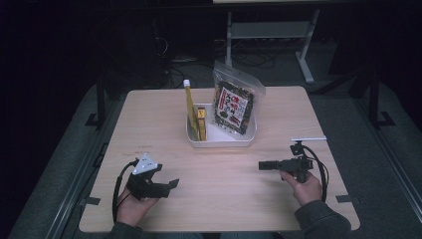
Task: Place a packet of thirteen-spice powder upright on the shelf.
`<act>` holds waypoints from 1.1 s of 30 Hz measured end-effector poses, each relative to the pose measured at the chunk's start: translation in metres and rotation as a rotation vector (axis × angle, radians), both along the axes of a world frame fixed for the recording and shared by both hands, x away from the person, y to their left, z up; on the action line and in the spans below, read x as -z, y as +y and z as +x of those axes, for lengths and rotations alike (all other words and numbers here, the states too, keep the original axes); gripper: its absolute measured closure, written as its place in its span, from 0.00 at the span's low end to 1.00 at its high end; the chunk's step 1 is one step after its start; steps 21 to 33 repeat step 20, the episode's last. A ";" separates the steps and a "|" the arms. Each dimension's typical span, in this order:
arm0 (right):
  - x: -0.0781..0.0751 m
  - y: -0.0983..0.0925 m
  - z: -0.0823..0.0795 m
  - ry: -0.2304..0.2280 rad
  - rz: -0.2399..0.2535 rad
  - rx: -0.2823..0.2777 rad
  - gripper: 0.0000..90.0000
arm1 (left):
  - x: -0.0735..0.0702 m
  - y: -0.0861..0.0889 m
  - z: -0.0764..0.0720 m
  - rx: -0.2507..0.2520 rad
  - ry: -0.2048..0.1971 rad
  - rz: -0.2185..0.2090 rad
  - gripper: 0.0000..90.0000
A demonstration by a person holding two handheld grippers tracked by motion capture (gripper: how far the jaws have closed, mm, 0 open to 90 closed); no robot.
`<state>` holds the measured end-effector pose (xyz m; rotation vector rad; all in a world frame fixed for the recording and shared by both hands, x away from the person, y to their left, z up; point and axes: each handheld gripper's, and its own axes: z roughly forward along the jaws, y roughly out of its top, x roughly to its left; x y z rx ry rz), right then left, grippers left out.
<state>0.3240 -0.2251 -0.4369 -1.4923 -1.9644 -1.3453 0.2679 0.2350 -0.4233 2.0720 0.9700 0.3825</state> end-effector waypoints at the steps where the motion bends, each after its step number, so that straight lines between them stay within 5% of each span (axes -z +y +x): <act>1: 0.001 -0.001 -0.001 0.001 -0.001 -0.001 0.42 | 0.000 0.000 0.000 0.000 0.001 0.001 0.19; 14: 0.011 -0.004 -0.016 0.000 -0.007 -0.014 0.41 | 0.001 0.000 0.001 0.006 0.007 0.007 0.19; 20: 0.013 -0.006 -0.025 -0.035 -0.017 -0.014 0.39 | 0.002 -0.002 0.001 0.007 0.009 0.001 0.19; 33: 0.013 -0.006 -0.025 -0.035 -0.017 -0.014 0.39 | 0.002 -0.002 0.001 0.007 0.009 0.001 0.19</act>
